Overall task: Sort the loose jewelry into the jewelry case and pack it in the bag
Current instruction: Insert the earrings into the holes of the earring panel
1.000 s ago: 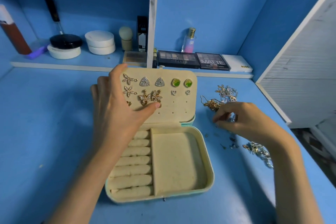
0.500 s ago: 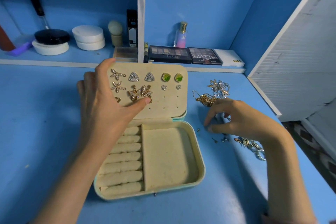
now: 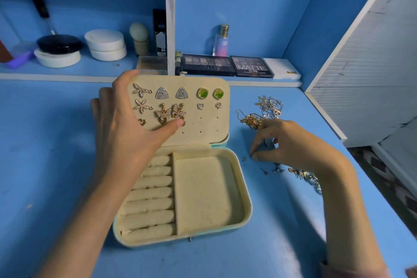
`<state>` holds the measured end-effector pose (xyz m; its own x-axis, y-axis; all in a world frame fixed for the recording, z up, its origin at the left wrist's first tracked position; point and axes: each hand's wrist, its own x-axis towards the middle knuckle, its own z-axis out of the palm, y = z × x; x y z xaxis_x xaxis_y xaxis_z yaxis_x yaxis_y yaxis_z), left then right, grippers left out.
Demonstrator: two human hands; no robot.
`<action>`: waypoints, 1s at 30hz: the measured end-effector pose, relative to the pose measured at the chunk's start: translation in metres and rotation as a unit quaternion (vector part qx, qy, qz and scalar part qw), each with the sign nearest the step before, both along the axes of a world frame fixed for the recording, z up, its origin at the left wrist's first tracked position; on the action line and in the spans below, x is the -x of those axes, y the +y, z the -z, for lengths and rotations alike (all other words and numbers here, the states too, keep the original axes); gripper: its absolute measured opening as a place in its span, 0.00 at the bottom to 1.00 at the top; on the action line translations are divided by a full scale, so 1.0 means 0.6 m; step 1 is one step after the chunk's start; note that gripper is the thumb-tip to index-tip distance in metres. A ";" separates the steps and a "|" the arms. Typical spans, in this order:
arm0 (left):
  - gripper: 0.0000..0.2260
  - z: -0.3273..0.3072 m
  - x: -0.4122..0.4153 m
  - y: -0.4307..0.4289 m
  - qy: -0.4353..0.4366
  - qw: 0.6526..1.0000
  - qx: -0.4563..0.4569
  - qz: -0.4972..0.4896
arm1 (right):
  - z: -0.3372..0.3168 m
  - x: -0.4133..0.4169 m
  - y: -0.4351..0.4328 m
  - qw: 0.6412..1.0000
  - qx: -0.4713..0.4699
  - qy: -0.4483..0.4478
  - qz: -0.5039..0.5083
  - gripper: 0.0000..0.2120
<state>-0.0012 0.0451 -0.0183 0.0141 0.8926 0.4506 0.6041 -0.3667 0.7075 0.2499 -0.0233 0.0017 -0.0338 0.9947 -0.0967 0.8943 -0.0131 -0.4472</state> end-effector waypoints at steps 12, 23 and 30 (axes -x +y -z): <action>0.42 0.000 0.000 0.000 0.001 1.000 -0.003 0.001 | 0.023 0.034 0.024 0.997 -0.074 -0.028 0.012 0.02; 0.43 0.002 0.000 0.003 -0.002 1.000 -0.010 0.006 | 0.015 0.041 0.028 0.983 -0.167 0.051 0.053 0.06; 0.43 0.002 -0.003 0.005 0.013 1.000 -0.016 -0.006 | -0.049 0.106 0.062 0.918 -0.370 0.139 0.023 0.02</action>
<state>0.0006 0.0482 -0.0195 0.0154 0.8783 0.4779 0.6263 -0.3811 0.6801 0.1864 0.0138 0.0312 0.0897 0.7850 0.6130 0.7510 0.3509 -0.5593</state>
